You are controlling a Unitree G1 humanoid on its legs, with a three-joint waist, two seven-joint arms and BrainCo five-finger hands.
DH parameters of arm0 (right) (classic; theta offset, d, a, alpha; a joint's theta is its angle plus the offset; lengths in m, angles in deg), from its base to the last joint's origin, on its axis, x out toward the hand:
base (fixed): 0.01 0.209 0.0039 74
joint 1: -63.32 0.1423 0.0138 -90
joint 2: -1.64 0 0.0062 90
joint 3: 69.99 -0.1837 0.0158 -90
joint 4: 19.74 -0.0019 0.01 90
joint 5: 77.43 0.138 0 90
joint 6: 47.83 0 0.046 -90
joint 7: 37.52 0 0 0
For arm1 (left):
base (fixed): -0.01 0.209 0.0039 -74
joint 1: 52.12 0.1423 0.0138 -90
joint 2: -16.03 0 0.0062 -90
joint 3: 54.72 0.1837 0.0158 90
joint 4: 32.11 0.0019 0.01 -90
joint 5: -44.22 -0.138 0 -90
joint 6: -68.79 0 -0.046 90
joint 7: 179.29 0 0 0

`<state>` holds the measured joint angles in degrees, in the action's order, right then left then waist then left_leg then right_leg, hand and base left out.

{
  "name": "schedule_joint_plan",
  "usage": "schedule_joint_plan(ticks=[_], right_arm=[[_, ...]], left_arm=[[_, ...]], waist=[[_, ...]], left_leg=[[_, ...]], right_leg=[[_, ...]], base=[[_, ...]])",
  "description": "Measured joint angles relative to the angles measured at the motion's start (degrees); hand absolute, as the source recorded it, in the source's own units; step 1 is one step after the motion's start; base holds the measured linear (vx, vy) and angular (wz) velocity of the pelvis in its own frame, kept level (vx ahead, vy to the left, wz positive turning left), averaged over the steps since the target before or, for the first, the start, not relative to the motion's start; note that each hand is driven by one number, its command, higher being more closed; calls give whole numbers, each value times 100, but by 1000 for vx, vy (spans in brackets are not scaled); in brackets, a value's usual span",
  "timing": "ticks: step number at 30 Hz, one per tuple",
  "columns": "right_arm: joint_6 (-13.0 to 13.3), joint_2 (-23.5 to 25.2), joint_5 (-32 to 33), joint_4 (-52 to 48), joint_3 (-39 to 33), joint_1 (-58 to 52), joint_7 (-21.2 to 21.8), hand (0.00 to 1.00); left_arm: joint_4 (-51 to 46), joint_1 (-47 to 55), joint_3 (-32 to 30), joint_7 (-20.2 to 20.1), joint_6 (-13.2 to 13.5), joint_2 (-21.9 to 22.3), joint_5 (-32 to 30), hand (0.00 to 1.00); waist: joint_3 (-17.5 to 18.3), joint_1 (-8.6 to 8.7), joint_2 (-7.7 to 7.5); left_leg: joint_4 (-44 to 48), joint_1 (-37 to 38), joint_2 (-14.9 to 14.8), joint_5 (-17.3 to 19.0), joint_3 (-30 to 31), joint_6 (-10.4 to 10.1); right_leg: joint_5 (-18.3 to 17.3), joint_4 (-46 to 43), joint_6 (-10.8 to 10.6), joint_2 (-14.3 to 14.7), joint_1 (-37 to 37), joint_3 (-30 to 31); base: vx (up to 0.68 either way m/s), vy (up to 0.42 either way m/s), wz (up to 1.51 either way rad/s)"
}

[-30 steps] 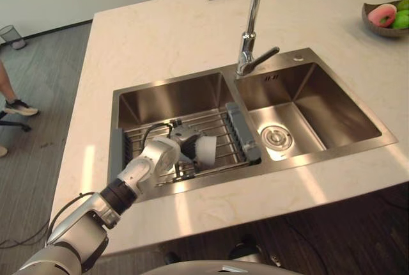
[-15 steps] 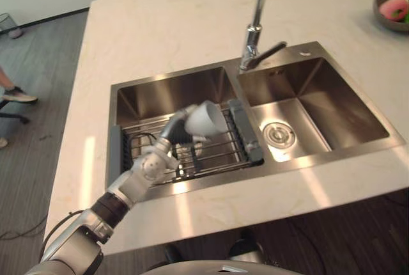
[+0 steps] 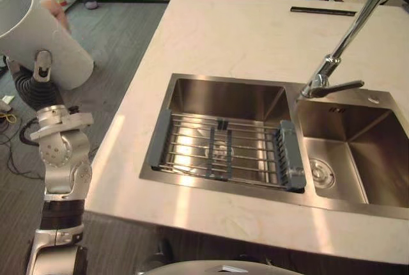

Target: Walk over to the sink, pick up the cup, carry it to the dishwasher, place the cup inside the dishwasher, then close the dishwasher door

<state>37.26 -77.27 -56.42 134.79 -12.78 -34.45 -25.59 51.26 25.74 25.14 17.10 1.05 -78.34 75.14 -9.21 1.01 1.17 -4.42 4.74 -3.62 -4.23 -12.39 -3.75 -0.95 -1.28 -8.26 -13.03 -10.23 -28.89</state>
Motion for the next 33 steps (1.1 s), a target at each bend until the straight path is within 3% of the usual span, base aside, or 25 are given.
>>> schedule_joint_plan(ticks=[4, 6, 9, 12, 14, 16, 17, 18, 19, 20, 21, 23, 24, 25, 27, 28, 29, 30, 31, 32, 33], right_arm=[[83, 35, -38, -4, 11, -19, -49, 0], [77, 90, 7, -12, 19, -90, -91, 0], [75, 183, 238, -63, 121, -263, -153, 0], [3, 199, 400, -62, 353, -269, -249, 0], [-48, 166, 295, -63, 574, -77, -289, 0], [-29, 92, 72, -46, 630, 41, -332, 0], [3, 17, -38, -61, 782, 66, -330, 0], [-14, -144, -140, -62, 899, 120, -318, 0], [-17, -217, -216, -62, 960, 135, -316, 0], [-21, -274, -336, -58, 999, 156, -325, 0], [-19, -275, -367, -55, 1017, 103, -338, 0], [47, -216, -267, -60, 928, 7, -359, 0], [72, -212, -257, -57, 909, -20, -360, 0], [71, -203, -244, -57, 909, -85, -361, 0], [-10, -270, -293, -59, 952, -142, -369, 0], [-69, -403, -300, -112, 993, -143, -361, 0], [-158, -515, -287, -258, 1059, -163, -351, 0], [-187, -535, -282, -241, 1038, -142, -328, 0], [-260, -449, -227, -162, 911, -69, -322, 0], [-281, -346, -221, -136, 861, -136, -335, 0], [-306, -359, -222, -127, 911, -180, -335, 0]], left_arm=[[75, 673, -233, 30, -102, 514, 379, 100], [140, 813, -367, -58, -108, 645, 375, 100], [167, 999, -585, -267, -101, 641, 370, 100], [184, 1074, -688, -434, -48, 628, 302, 100], [165, 1139, -861, -413, -17, 631, 251, 100], [165, 1270, -877, -407, -26, 635, 252, 100], [164, 1387, -854, -417, -39, 637, 251, 100], [175, 1443, -786, -488, -38, 641, 253, 100], [184, 1434, -759, -559, -38, 644, 252, 100], [237, 1395, -753, -685, -37, 644, 251, 100], [388, 1295, -801, -869, -9, 632, 251, 100], [652, 1115, -788, -1107, 33, 639, 257, 100], [717, 1058, -760, -1173, 33, 641, 251, 100], [734, 904, -648, -1199, 30, 642, 211, 100], [651, 759, -451, -1172, 22, 643, -34, 100], [473, 767, -354, -1151, -2, 647, -144, 100], [366, 703, -170, -1166, -101, 650, -267, 100], [314, 557, -89, -1184, -168, 675, -320, 100], [146, 330, -101, -1187, -311, 800, -355, 100], [89, 297, -78, -1172, -375, 882, -339, 100], [62, 367, -51, -1177, -405, 865, -333, 100]], waist=[[23, -73, -18], [44, -122, -51], [152, -237, -243], [254, -323, -360], [277, -539, -414], [216, -601, -330], [157, -601, -214], [125, -587, 0], [117, -553, 79], [102, -509, 164], [96, -380, 184], [54, -259, 187], [42, -224, 172], [37, -144, 184], [29, -91, 140], [83, -145, 246], [43, -108, 337], [38, -32, 305], [57, 118, -128], [-36, 71, -255], [-56, 4, -316]], left_leg=[[-7, -99, 67, 5, 174, -6], [-33, -225, 142, 6, 486, 9], [-34, -269, 363, 16, 1022, 29], [160, -458, 422, -109, 1412, 75], [788, -940, 418, 85, 1410, 94], [1178, -1094, 399, 168, 1434, 92], [1314, -1087, 358, 178, 1496, 85], [1306, -1078, 263, 178, 1567, 31], [1210, -1099, 227, 158, 1539, -2], [946, -1070, 144, 134, 1399, 68], [702, -1075, -207, 221, 419, 294], [750, -1205, -568, 513, -807, 697], [800, -1276, -706, 581, -1259, 742], [1200, -1508, -964, 591, -1911, 812], [2236, -1627, -1215, 496, -2285, 1113], [2832, -1458, -1453, 204, -2476, 1617], [2740, -1488, -1228, -58, -2753, 1871], [2512, -1601, -1051, -349, -2685, 1869], [1880, -1688, -478, -929, -2404, 1711], [3052, -1478, -917, 68, -3039, 1928], [3545, -1246, -1178, 376, -3323, 1758]], right_leg=[[-157, -170, 15, -68, 54, -17], [-535, -670, 117, -147, 275, 90], [-1112, -1470, 387, -326, 510, 372], [-1090, -1590, 308, -257, 523, 1005], [-1088, -1042, 155, -122, 392, 1147], [-1068, -839, -31, -28, 223, 1235], [-1086, -865, -24, 43, 128, 1229], [-1187, -1053, 8, 156, 143, 1138], [-1267, -1176, 38, 189, 134, 1042], [-1348, -1346, 91, 205, 143, 854], [-1306, -1369, 122, 227, 55, 401], [-1232, -1296, 210, 218, -8, -156], [-1211, -1286, 243, 158, -1, -352], [-1234, -1389, 287, 47, 46, -776], [-1282, -1675, 345, -223, 75, -1286], [-1316, -2082, 323, -404, 118, -1380], [-1651, -2706, 408, -558, 378, -1405], [-1840, -2865, 572, -473, 547, -1417], [-1773, -2567, 1031, -421, 908, -1476], [-1690, -2780, 983, -819, 833, -1848], [-1660, -2812, 980, -938, 829, -1824]], base=[[-29, 22, 18], [-23, 9, 64], [57, -3, 68], [96, -20, 84], [21, -73, 22], [-59, -78, 19], [-139, -96, 26], [-203, -135, 38], [-200, -125, 62], [-218, -187, 122], [-167, -169, 144], [-147, -119, 148], [-146, 26, 156], [-124, 79, 162], [-104, 61, 118], [-90, 81, 77], [-110, 86, 108], [-227, -6, 182], [-215, -101, 189], [-202, -112, 143], [-145, -58, 80]])
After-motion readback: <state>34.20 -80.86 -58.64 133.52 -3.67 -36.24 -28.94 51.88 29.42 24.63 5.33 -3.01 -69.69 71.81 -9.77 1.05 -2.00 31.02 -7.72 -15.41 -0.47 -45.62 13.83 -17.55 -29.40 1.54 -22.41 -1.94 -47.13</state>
